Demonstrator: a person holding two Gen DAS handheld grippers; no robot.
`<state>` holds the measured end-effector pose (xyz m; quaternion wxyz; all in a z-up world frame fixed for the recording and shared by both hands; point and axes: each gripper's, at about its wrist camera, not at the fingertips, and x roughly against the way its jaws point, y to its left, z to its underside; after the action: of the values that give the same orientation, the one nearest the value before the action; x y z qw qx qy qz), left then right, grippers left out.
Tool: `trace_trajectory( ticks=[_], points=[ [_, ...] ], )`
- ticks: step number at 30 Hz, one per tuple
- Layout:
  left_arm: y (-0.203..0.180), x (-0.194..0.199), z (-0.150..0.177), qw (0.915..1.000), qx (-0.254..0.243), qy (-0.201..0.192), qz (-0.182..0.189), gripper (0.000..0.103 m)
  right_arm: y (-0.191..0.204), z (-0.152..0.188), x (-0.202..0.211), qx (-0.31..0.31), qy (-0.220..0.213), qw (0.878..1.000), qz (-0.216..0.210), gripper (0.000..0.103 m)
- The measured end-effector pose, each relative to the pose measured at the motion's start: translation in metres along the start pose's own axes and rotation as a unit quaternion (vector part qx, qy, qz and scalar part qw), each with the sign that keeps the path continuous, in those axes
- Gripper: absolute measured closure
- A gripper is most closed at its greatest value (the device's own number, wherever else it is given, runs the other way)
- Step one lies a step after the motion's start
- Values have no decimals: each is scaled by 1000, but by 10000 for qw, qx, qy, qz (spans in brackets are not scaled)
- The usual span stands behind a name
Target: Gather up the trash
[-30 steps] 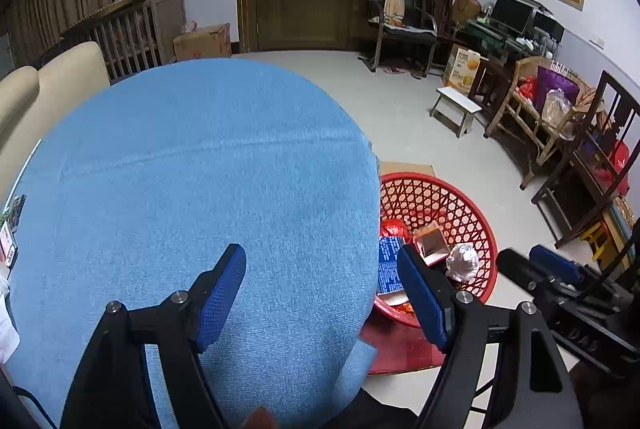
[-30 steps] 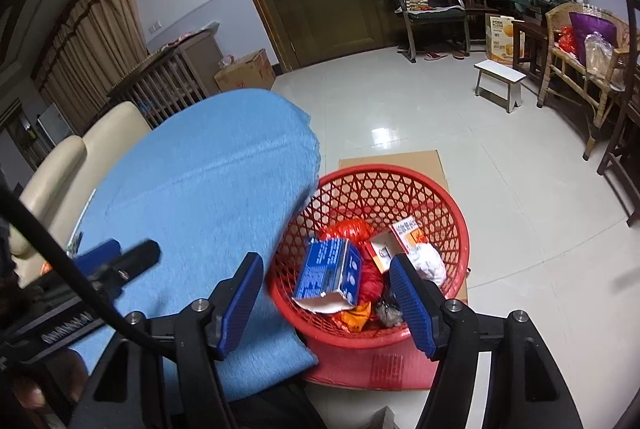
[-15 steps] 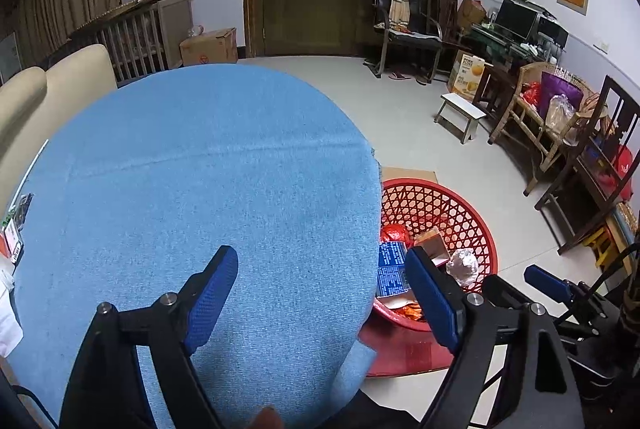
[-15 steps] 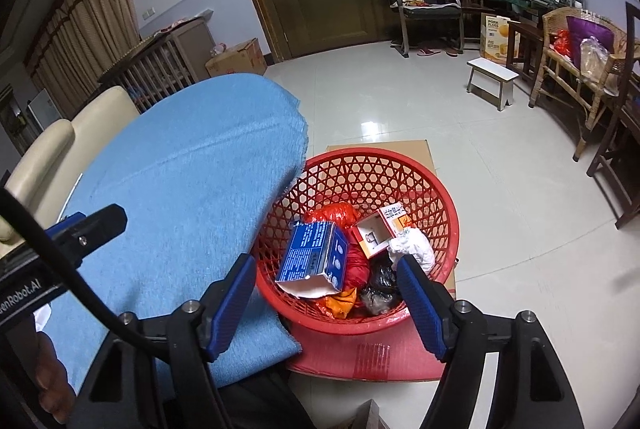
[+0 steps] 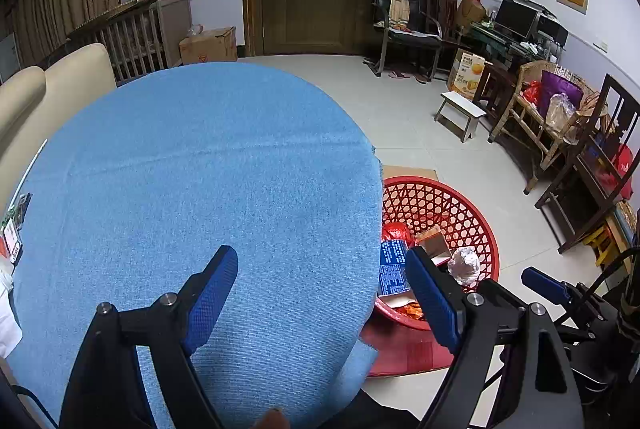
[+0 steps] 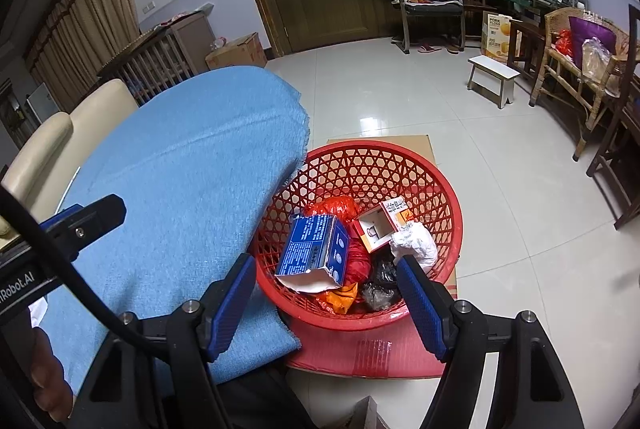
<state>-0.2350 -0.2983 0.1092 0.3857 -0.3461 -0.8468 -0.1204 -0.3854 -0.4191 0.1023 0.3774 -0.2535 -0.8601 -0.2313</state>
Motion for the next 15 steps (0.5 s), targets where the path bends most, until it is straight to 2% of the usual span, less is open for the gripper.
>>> trace_trajectory(
  ticks=[15],
  points=[
    [0,2,2,10000,-2,12,12,17,-1,0,0,10,-12,10000,22,27]
  ],
)
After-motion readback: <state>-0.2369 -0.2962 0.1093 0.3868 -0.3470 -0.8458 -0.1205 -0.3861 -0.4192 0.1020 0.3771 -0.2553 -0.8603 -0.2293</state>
